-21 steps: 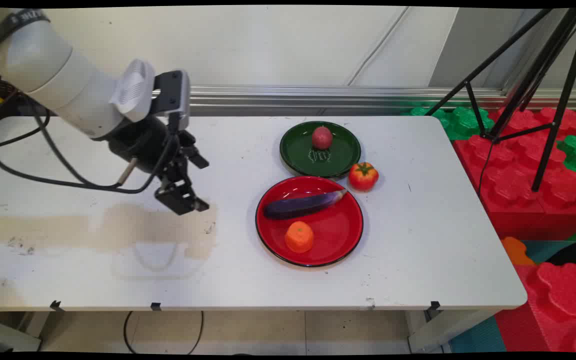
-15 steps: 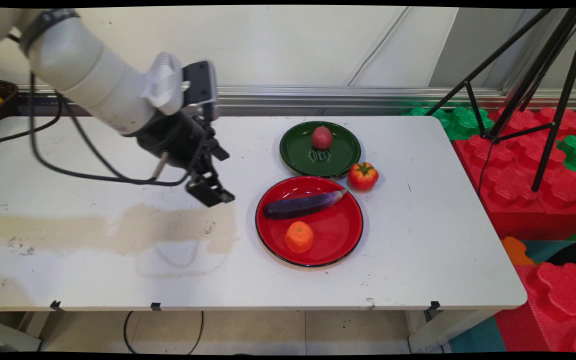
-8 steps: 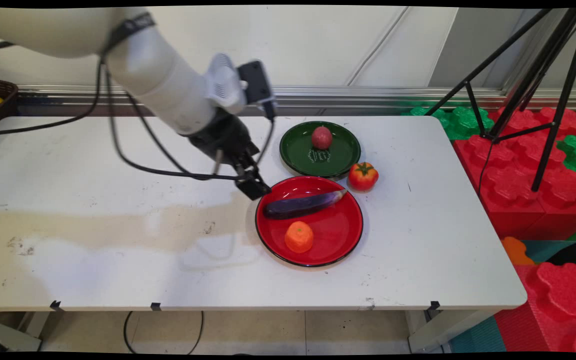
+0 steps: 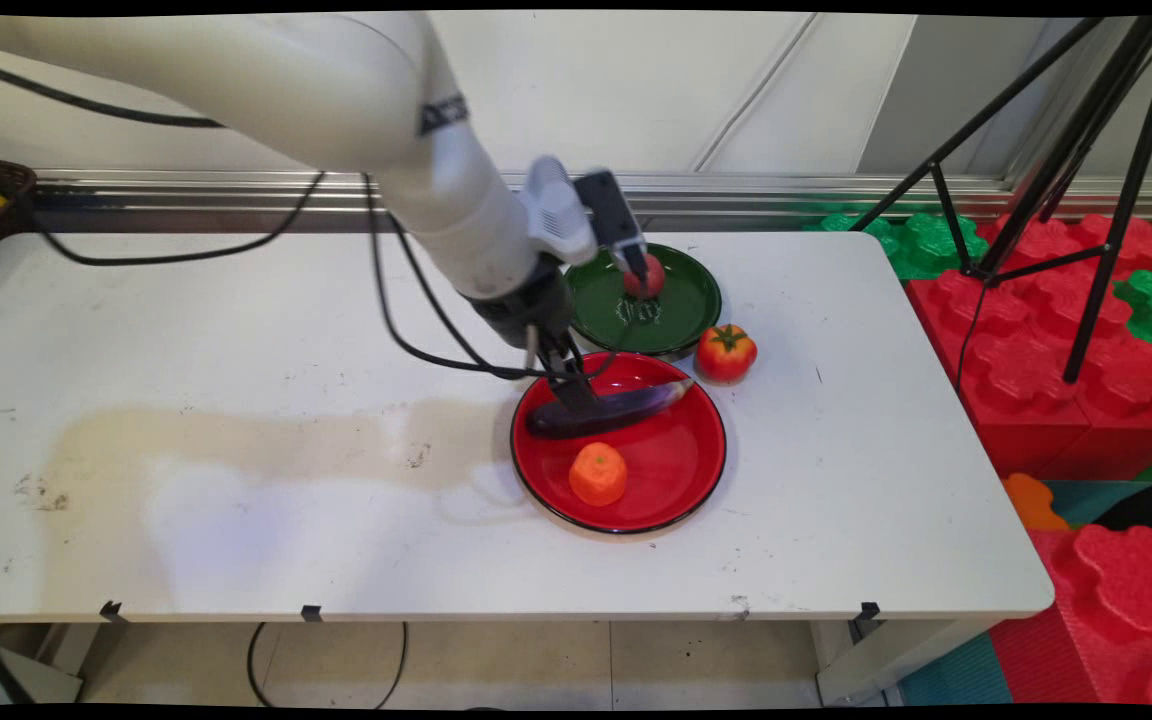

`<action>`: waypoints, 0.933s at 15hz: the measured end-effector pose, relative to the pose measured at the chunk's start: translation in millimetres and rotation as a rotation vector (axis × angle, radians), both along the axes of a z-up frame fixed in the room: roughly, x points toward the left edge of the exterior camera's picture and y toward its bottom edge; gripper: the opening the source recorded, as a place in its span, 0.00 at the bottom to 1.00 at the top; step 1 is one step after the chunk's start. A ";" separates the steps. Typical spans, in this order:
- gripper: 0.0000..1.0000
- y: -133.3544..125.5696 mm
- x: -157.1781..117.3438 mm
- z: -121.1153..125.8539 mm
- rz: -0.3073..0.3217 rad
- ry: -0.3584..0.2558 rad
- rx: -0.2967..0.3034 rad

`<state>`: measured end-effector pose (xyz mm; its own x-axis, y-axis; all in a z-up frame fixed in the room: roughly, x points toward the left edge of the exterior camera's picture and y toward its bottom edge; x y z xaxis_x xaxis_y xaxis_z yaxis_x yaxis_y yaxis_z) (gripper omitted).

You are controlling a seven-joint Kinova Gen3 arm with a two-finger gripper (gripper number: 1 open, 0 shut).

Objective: Pick up the eggplant from the red plate

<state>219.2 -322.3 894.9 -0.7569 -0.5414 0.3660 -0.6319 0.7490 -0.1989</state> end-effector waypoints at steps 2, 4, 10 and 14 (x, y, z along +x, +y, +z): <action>1.00 -8.4 -8.4 -11.8 0.006 -0.007 0.013; 1.00 -17.5 -16.9 -26.2 0.013 -0.015 0.028; 1.00 -44.7 -40.5 -70.6 0.026 -0.020 0.062; 1.00 -54.2 -46.0 -87.8 0.033 -0.020 0.075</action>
